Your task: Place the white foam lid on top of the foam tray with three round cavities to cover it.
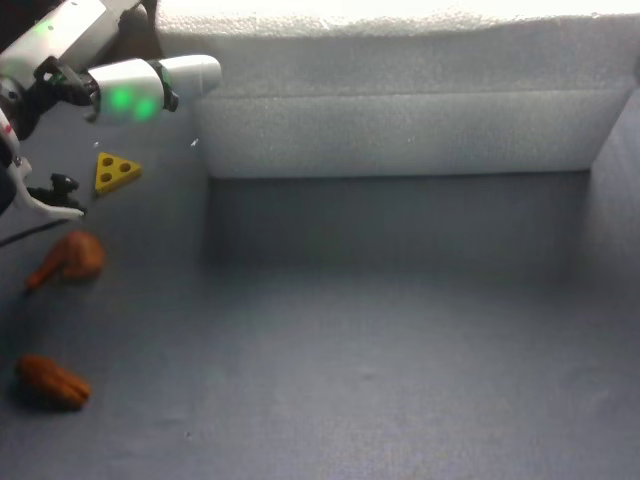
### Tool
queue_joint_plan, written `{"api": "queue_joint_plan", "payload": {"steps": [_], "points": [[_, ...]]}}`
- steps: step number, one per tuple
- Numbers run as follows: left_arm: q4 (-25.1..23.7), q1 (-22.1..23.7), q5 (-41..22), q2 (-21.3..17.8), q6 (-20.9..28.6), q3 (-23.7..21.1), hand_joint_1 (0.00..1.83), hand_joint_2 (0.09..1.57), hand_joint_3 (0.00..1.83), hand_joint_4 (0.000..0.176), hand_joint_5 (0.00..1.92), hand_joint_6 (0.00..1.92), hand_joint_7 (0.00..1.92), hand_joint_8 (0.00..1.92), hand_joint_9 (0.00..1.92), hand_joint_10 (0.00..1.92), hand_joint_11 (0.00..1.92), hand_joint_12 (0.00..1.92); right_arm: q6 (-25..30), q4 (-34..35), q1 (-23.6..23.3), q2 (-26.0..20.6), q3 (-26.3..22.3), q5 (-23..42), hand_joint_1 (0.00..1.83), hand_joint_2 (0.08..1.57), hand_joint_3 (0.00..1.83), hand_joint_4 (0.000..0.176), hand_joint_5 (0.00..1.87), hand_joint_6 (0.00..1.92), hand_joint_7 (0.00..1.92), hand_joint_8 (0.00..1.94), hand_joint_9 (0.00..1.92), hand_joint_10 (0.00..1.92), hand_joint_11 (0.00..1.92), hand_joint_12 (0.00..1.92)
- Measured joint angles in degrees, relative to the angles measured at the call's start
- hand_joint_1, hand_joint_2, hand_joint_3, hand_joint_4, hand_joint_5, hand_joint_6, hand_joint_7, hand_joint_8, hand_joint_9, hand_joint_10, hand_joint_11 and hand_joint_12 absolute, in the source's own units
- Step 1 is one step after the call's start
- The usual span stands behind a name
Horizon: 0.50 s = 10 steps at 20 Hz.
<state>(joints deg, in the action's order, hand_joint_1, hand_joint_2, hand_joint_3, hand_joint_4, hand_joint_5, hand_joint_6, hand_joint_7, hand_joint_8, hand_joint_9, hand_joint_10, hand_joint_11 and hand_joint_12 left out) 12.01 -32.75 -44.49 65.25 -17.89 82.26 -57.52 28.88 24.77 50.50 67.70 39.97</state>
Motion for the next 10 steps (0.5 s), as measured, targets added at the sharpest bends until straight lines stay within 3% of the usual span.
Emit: {"api": "queue_joint_plan", "payload": {"steps": [1,2,4,7,9,10], "points": [[0.0,0.26,0.22,0.22,0.04,0.07,0.59,1.12,0.0,0.0,0.15,0.0,0.0,0.0,0.0,0.0,0.0,0.01,0.0,0.07,-0.02,0.11,0.2,-0.24,0.5,1.3,0.0,0.0,0.0,0.0,0.0,0.0,0.0,0.0,0.0,0.0],[-0.04,0.26,0.31,0.28,0.17,0.13,0.53,1.11,0.0,0.014,0.16,0.01,0.01,0.0,0.0,0.0,0.03,0.02,0.02,0.42,-0.02,0.5,0.72,-0.66,0.49,1.29,0.0,0.0,0.0,0.0,0.0,0.0,0.0,0.0,0.0,0.0],[-0.66,0.26,0.57,0.72,0.46,0.9,0.54,1.09,0.0,0.013,0.13,0.0,0.0,0.0,0.0,0.0,0.0,0.0,0.0,1.14,-0.02,0.92,1.25,-1.86,0.38,1.29,0.0,0.0,0.0,0.0,0.0,0.0,0.0,0.0,0.0,0.0],[-1.03,0.39,1.73,1.49,0.98,2.03,0.44,1.07,0.0,0.043,0.06,0.0,0.0,0.0,0.0,0.0,0.01,0.01,0.0,1.01,-0.02,1.4,2.19,-3.41,0.41,1.28,0.0,0.0,0.0,0.0,0.0,0.0,0.0,0.0,0.0,0.0],[-0.98,0.63,2.32,1.79,1.22,2.34,0.47,1.09,0.0,0.035,0.04,0.0,0.0,0.0,0.0,0.0,0.02,0.01,0.02,0.61,-0.7,1.99,3.5,-5.09,0.39,1.29,0.0,0.0,0.0,0.0,0.0,0.0,0.0,0.0,0.0,0.0],[-1.31,0.96,2.8,1.79,1.09,2.69,0.51,1.09,0.0,0.019,0.04,0.0,0.0,0.0,0.0,0.0,0.0,0.0,0.02,0.55,-1.07,2.16,3.87,-5.75,0.39,1.3,0.0,0.0,0.0,0.0,0.0,0.0,0.0,0.0,0.0,0.0]]}}
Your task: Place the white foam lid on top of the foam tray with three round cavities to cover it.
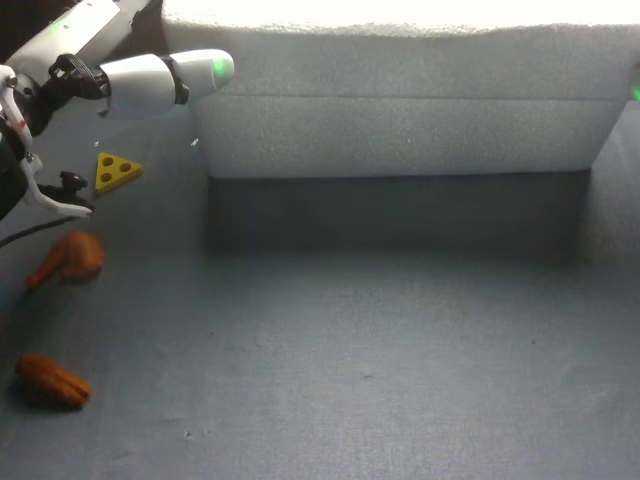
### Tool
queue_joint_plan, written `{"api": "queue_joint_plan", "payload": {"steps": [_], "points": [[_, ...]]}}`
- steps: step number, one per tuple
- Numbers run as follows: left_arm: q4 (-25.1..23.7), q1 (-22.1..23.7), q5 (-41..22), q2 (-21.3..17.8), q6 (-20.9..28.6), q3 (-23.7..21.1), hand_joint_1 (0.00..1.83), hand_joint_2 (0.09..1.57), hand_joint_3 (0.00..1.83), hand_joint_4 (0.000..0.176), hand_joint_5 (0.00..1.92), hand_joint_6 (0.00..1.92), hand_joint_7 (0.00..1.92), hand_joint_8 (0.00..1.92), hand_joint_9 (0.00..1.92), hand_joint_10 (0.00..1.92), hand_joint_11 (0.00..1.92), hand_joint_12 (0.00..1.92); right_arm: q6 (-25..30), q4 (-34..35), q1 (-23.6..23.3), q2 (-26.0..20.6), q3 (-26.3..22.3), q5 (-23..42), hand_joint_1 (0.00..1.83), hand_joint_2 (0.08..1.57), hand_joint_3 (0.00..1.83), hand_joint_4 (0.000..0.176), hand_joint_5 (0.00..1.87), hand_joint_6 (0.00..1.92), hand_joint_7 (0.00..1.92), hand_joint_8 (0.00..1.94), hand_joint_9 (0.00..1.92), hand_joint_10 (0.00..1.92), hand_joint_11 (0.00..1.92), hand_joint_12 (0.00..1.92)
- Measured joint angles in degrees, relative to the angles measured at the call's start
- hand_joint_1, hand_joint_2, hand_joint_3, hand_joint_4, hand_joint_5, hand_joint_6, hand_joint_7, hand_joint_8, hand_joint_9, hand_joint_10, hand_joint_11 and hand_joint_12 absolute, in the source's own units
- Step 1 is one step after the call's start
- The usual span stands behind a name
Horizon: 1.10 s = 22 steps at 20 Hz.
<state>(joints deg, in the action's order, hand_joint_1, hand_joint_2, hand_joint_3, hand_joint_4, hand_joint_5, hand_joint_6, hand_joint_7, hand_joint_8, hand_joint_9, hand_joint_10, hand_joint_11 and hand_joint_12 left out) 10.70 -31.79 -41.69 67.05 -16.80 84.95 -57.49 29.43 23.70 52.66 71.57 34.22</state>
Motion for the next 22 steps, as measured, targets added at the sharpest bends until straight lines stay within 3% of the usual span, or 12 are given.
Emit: {"api": "queue_joint_plan", "payload": {"steps": [1,3,4,5,11,12,14,15,16,20,21,22], "points": [[-0.17,0.2,0.52,0.02,-0.07,0.28,0.52,1.08,0.0,0.008,0.02,0.0,0.0,0.0,0.0,0.0,0.01,0.0,0.04,-0.22,-0.02,0.22,0.33,-0.17,0.35,1.3,0.01,0.0,0.0,0.0,0.0,0.0,0.0,0.0,0.0,0.0],[-0.07,0.42,1.09,0.66,-0.24,0.96,0.5,1.06,0.0,0.015,0.0,0.0,0.0,0.0,0.0,0.0,0.04,0.02,0.07,-0.22,-0.7,0.66,1.25,-1.33,0.33,1.31,0.01,0.0,0.0,0.0,0.0,0.0,0.0,0.0,0.0,0.0],[0.02,0.7,1.57,0.85,-0.17,1.11,0.49,1.03,0.02,0.002,0.0,0.0,0.0,0.0,0.0,0.0,0.01,0.34,0.02,-0.39,-1.31,0.79,1.68,-2.16,0.36,1.32,0.01,0.0,0.0,0.0,0.0,0.0,0.0,0.0,0.0,0.0],[0.0,0.81,1.79,0.87,-0.17,1.38,0.49,1.03,0.03,0.0,0.0,0.0,0.0,0.0,0.0,0.0,0.0,0.4,0.11,-0.44,-1.49,1.05,2.08,-2.45,0.4,1.31,0.0,0.0,0.0,0.0,0.0,0.0,0.0,0.0,0.01,0.01],[0.48,0.83,2.38,1.38,-0.52,2.23,0.48,1.03,0.0,0.0,0.0,0.0,0.0,0.0,0.0,0.0,0.0,0.21,-3.93,1.05,-3.56,1.57,2.84,-5.11,0.43,1.29,0.0,0.0,0.0,0.0,0.0,0.0,0.0,0.0,0.0,0.0],[0.68,0.81,2.45,1.44,-0.63,2.32,0.47,1.01,0.0,0.0,0.01,0.0,0.0,0.0,0.0,0.0,0.0,0.51,-4.13,1.22,-3.8,1.6,2.89,-5.31,0.39,1.29,0.0,0.0,0.0,0.0,0.0,0.0,0.0,0.0,0.03,0.02],[0.63,0.76,2.67,1.44,-0.68,2.45,0.45,1.01,0.0,0.0,0.0,0.0,0.0,0.0,0.0,0.0,0.0,0.57,-4.13,1.27,-3.8,1.64,3.1,-5.62,0.39,1.29,0.0,0.0,0.0,0.0,0.0,0.0,0.0,0.0,0.01,0.01],[0.66,0.76,2.71,1.44,-0.66,2.45,0.44,1.0,0.0,0.001,0.0,0.0,0.0,0.0,0.0,0.0,0.0,0.85,-4.15,1.31,-3.82,1.64,3.1,-5.62,0.39,1.28,0.0,0.0,0.0,0.0,0.0,0.0,0.0,0.0,0.02,0.02],[0.63,0.66,2.69,1.44,-0.66,2.56,0.42,0.98,0.0,0.039,0.0,0.0,0.0,0.0,0.0,0.0,0.0,0.99,-4.15,1.42,-3.8,1.64,3.1,-5.66,0.41,1.28,0.0,0.0,0.0,0.0,0.0,0.0,0.0,0.0,0.0,0.19],[0.66,0.02,2.34,1.51,-0.63,2.6,0.42,0.98,0.0,0.042,0.0,0.0,0.0,0.0,0.0,0.0,0.0,0.99,-4.22,1.97,-3.82,1.75,3.1,-5.79,0.4,1.27,0.0,0.0,0.0,0.0,0.0,0.0,0.0,0.0,0.0,0.13],[0.72,-0.2,2.32,1.51,-0.63,2.58,0.44,0.99,0.0,0.053,0.0,0.0,0.0,0.0,0.0,0.0,0.0,1.11,-4.33,2.08,-3.82,1.75,3.1,-5.88,0.35,1.27,0.0,0.0,0.0,0.0,0.0,0.0,0.0,0.0,0.0,0.02],[0.92,-0.83,1.9,1.49,-0.55,2.43,0.42,1.02,0.0,0.047,0.0,0.0,0.0,0.0,0.0,0.0,0.0,0.98,-4.9,2.16,-3.82,1.75,3.06,-5.97,0.33,1.28,0.0,0.0,0.0,0.0,0.0,0.0,0.0,0.0,0.0,0.0]]}}
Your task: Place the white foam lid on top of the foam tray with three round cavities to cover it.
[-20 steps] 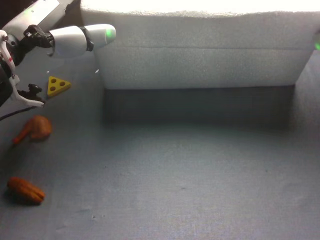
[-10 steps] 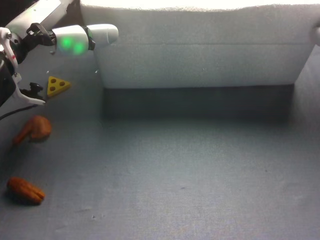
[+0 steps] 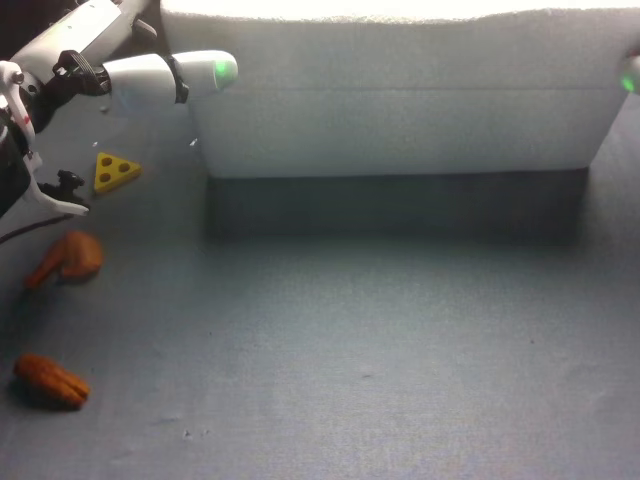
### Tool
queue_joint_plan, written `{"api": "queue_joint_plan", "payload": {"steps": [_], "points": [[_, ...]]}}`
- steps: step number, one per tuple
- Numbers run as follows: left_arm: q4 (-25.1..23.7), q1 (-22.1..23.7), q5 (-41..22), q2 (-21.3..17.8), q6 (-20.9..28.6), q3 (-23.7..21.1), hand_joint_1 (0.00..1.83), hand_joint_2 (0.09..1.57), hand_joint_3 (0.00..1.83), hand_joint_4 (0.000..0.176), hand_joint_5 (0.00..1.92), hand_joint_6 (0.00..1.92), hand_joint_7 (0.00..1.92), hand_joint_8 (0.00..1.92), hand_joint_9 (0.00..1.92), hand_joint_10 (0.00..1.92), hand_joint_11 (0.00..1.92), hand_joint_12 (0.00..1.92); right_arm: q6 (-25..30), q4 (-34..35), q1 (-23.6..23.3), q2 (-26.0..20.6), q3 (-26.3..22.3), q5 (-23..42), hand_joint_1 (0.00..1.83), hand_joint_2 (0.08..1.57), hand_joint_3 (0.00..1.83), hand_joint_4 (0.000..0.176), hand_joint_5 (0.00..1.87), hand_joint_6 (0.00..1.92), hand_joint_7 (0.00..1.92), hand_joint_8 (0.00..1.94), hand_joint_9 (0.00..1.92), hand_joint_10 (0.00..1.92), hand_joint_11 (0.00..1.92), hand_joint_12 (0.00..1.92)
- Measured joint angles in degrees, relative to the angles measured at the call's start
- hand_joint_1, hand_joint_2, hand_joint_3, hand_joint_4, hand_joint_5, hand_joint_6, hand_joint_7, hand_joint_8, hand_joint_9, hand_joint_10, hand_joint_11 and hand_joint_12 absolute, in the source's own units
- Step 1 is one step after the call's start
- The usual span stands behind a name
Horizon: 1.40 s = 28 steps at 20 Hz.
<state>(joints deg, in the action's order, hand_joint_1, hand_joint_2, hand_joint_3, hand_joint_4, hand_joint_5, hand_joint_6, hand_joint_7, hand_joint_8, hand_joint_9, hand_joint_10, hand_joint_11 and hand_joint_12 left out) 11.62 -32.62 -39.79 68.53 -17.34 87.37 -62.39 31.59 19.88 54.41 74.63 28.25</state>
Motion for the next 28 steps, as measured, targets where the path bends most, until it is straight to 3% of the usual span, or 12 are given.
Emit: {"api": "queue_joint_plan", "payload": {"steps": [2,5,8,11,14,22,23,24,25,26,27,28], "points": [[0.9,-1.22,-0.52,-0.09,0.33,-0.26,0.43,1.03,0.0,0.015,0.03,0.0,0.0,0.0,0.0,0.0,0.0,0.41,-0.74,0.46,0.0,0.0,-0.26,-0.13,0.3,1.26,0.0,0.0,0.0,0.0,0.0,0.0,0.0,0.0,0.0,0.0],[1.62,-3.19,-1.05,-0.31,0.35,-1.16,0.44,1.04,0.0,0.012,0.04,0.0,0.0,0.0,0.0,0.0,0.0,0.18,-0.87,0.42,0.02,0.0,-0.37,-0.17,0.36,1.27,0.0,0.0,0.0,0.0,0.0,0.0,0.0,0.0,0.0,0.0],[1.95,-4.22,-0.85,-0.66,0.35,-1.81,0.45,1.03,0.0,0.018,0.03,0.0,0.0,0.0,0.0,0.0,0.0,0.17,-0.9,0.66,0.15,-0.17,-0.83,0.02,0.47,1.22,0.0,0.0,0.0,0.0,0.0,0.0,0.0,0.0,0.0,0.0],[1.42,-4.22,-0.87,-1.07,0.33,-2.21,0.41,1.06,0.01,0.0,0.0,0.0,0.0,0.0,0.0,0.0,0.0,0.25,-0.96,0.57,0.39,-0.59,-1.22,-0.09,0.5,1.2,0.0,0.0,0.0,0.0,0.0,0.0,0.0,0.0,0.0,0.0],[1.01,-4.22,-1.11,-1.55,0.72,-2.93,0.44,1.06,0.0,0.0,0.0,0.0,0.0,0.0,0.0,0.0,0.0,0.01,-2.05,0.66,0.39,-1.22,-2.08,-0.09,0.5,1.2,0.0,0.0,0.0,0.0,0.0,0.0,0.0,0.0,0.0,0.0],[0.02,-4.22,-2.62,-2.47,0.92,-4.33,0.45,1.09,0.01,0.0,0.01,0.0,0.0,0.0,0.0,0.0,0.01,0.0,-2.56,0.63,0.74,-2.21,-2.93,-0.35,0.48,1.21,0.0,0.0,0.0,0.0,0.0,0.0,0.0,0.0,0.0,0.0],[-0.11,-4.09,-2.56,-2.45,0.94,-4.26,0.45,1.1,0.0,0.006,0.0,0.03,0.0,0.0,0.0,0.0,0.0,0.41,-2.95,0.7,0.44,-2.19,-2.91,-0.5,0.51,1.22,0.0,0.0,0.0,0.0,0.0,0.0,0.0,0.0,0.0,0.0],[-0.26,-3.63,-2.19,-2.45,0.92,-4.0,0.43,1.12,0.0,0.014,0.01,0.03,0.0,0.0,0.0,0.0,0.0,0.49,-3.13,0.79,0.26,-2.12,-2.71,-0.81,0.5,1.24,0.01,0.0,0.0,0.0,0.0,0.0,0.0,0.0,0.0,0.0],[-0.68,-2.91,-1.97,-2.32,0.9,-3.37,0.42,1.12,0.0,0.011,0.02,0.01,0.0,0.0,0.0,0.0,0.0,0.46,-3.3,0.83,-0.37,-1.84,-2.32,-1.18,0.5,1.25,0.01,0.0,0.0,0.0,0.0,0.0,0.0,0.0,0.0,0.0],[-0.7,-2.47,-1.86,-2.32,0.92,-2.97,0.42,1.11,0.0,0.011,0.01,0.0,0.0,0.0,0.0,0.0,0.0,0.22,-3.43,1.01,-0.79,-1.73,-2.23,-1.27,0.49,1.25,0.01,0.0,0.0,0.0,0.0,0.0,0.0,0.0,0.0,0.0],[-0.55,-1.88,-1.9,-2.32,0.94,-2.84,0.41,1.1,0.0,0.012,0.02,0.0,0.0,0.0,0.0,0.0,0.0,0.04,-3.89,0.98,-1.2,-1.6,-2.23,-1.36,0.39,1.26,0.0,0.0,0.0,0.0,0.0,0.0,0.0,0.0,0.0,0.25],[-0.22,-1.64,-2.05,-2.25,0.96,-2.84,0.41,1.1,0.0,0.023,0.02,0.0,0.0,0.0,0.0,0.0,0.0,0.01,-4.33,1.03,-2.03,-1.55,-2.21,-1.55,0.39,1.28,0.0,0.0,0.0,0.0,0.0,0.0,0.0,0.0,0.0,0.25]]}}
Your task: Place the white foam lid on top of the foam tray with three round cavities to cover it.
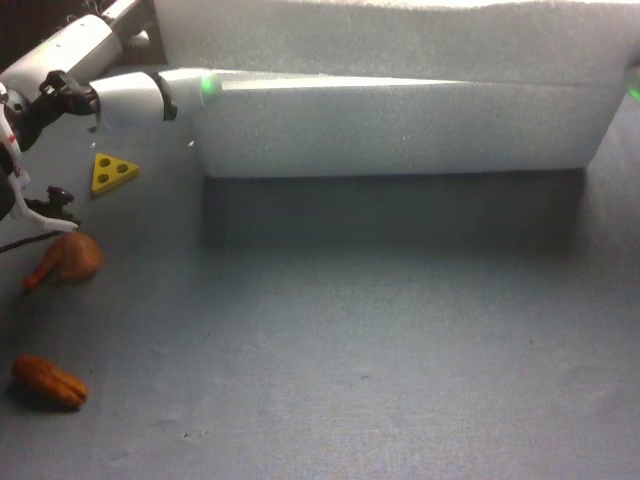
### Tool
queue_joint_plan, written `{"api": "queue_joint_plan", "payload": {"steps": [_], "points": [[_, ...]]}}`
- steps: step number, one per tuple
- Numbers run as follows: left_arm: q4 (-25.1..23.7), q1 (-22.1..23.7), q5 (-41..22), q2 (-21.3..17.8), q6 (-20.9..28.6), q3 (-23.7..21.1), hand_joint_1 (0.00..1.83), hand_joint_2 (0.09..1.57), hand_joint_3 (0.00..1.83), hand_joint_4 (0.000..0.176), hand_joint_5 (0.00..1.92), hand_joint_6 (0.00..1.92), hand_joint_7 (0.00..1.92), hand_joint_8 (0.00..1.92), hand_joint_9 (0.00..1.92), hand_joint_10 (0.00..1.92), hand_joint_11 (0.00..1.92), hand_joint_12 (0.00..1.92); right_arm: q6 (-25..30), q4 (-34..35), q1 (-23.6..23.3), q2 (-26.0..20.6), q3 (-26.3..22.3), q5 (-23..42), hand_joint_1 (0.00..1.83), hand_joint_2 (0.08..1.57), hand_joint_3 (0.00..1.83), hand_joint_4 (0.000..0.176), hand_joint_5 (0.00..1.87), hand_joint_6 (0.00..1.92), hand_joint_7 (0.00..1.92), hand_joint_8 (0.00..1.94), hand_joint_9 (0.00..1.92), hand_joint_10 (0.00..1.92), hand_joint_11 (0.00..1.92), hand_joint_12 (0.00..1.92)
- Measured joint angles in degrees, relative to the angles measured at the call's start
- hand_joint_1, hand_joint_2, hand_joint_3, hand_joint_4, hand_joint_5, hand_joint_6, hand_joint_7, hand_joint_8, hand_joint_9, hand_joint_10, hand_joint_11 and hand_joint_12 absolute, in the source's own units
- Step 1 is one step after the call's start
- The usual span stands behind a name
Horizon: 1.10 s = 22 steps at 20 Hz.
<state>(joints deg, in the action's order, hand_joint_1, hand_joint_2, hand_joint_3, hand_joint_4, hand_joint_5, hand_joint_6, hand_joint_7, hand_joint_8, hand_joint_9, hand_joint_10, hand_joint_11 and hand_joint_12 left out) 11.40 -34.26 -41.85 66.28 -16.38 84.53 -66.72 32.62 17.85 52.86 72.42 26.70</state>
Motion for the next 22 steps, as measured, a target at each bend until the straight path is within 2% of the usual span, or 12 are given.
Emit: {"api": "queue_joint_plan", "payload": {"steps": [1,2,3,4,5,6,11,14,18,19,20,22], "points": [[0.02,0.0,0.07,0.0,-0.02,0.0,0.43,1.1,0.0,0.025,0.03,0.01,0.0,0.0,0.0,0.0,0.0,0.0,-0.13,-0.07,-0.35,0.04,0.11,-0.11,0.4,1.28,0.0,0.0,0.0,0.0,0.0,0.0,0.0,0.0,0.0,0.25],[-0.17,0.22,0.63,0.11,0.04,0.37,0.41,1.09,0.0,0.018,0.03,0.01,0.0,0.0,0.0,0.0,0.0,0.0,-0.42,-0.11,-0.83,0.15,0.31,0.04,0.4,1.3,0.0,0.0,0.0,0.0,0.0,0.0,0.0,0.0,0.0,0.05],[-0.26,0.59,1.4,0.66,-0.04,1.14,0.41,1.09,0.0,0.011,0.04,0.01,0.0,0.0,0.0,0.0,0.0,0.0,-0.61,-0.2,-1.29,0.28,0.57,0.07,0.4,1.3,0.0,0.0,0.0,0.0,0.0,0.0,0.0,0.0,0.03,0.02],[-0.22,1.05,1.88,0.81,-0.04,1.51,0.4,1.08,0.0,0.014,0.03,0.0,0.0,0.0,0.0,0.0,0.0,0.0,-0.7,-0.26,-1.57,0.46,0.79,-0.02,0.4,1.29,0.0,0.0,0.0,0.0,0.0,0.0,0.0,0.0,0.0,0.0],[-0.02,1.18,2.16,0.83,0.0,1.55,0.43,1.07,0.0,0.028,0.03,0.0,0.0,0.0,0.0,0.0,0.0,0.0,-0.83,-0.24,-1.95,0.63,0.96,-0.11,0.4,1.29,0.0,0.0,0.0,0.0,0.0,0.0,0.0,0.0,0.0,0.0],[-0.11,1.16,2.4,0.83,0.0,1.53,0.42,1.08,0.0,0.018,0.03,0.01,0.0,0.0,0.0,0.0,0.0,0.0,-1.29,-0.28,-2.08,0.7,1.07,-0.2,0.38,1.29,0.0,0.0,0.0,0.0,0.0,0.0,0.0,0.0,0.0,0.0],[0.26,-0.52,2.69,1.42,1.03,1.53,0.43,1.06,0.0,0.027,0.02,0.0,0.0,0.0,0.0,0.0,0.01,0.0,-2.14,-0.24,-2.34,0.68,1.11,-1.7,0.39,1.27,0.0,0.0,0.0,0.0,0.0,0.0,0.0,0.0,0.0,0.0],[0.28,-1.03,2.21,1.44,1.09,1.53,0.43,1.05,0.0,0.006,0.03,0.0,0.0,0.0,0.0,0.0,0.0,0.0,-2.16,-0.22,-2.34,0.66,1.11,-1.92,0.4,1.28,0.0,0.0,0.0,0.0,0.0,0.0,0.0,0.0,0.03,0.02],[-0.33,-0.13,3.54,1.79,0.11,2.08,0.38,1.06,0.0,0.0,0.03,0.0,0.0,0.0,0.0,0.0,0.01,0.0,-5.55,2.47,-2.34,0.68,1.16,-2.73,0.32,1.3,0.01,0.0,0.0,0.0,0.0,0.0,0.0,0.0,0.0,0.02],[-0.76,0.28,4.02,1.79,-0.26,2.19,0.37,1.06,0.0,0.008,0.04,0.01,0.0,0.0,0.0,0.0,0.02,0.01,-6.54,3.19,-2.34,0.68,1.18,-2.93,0.36,1.3,0.0,0.0,0.0,0.0,0.0,0.0,0.0,0.0,0.0,0.03],[-0.87,0.42,4.24,1.79,-0.26,2.19,0.38,1.07,0.0,0.0,0.04,0.0,0.0,0.0,0.0,0.0,0.02,0.01,-6.69,3.3,-2.34,0.68,1.29,-3.02,0.36,1.3,0.0,0.0,0.0,0.0,0.0,0.0,0.0,0.0,0.01,0.03],[-1.4,0.42,4.85,1.64,-0.87,2.19,0.37,1.08,0.0,0.006,0.03,0.0,0.0,0.0,0.0,0.0,0.03,0.02,-6.91,3.67,-2.34,0.68,1.29,-3.1,0.36,1.3,0.0,0.0,0.0,0.0,0.0,0.0,0.0,0.0,0.0,0.38]]}}
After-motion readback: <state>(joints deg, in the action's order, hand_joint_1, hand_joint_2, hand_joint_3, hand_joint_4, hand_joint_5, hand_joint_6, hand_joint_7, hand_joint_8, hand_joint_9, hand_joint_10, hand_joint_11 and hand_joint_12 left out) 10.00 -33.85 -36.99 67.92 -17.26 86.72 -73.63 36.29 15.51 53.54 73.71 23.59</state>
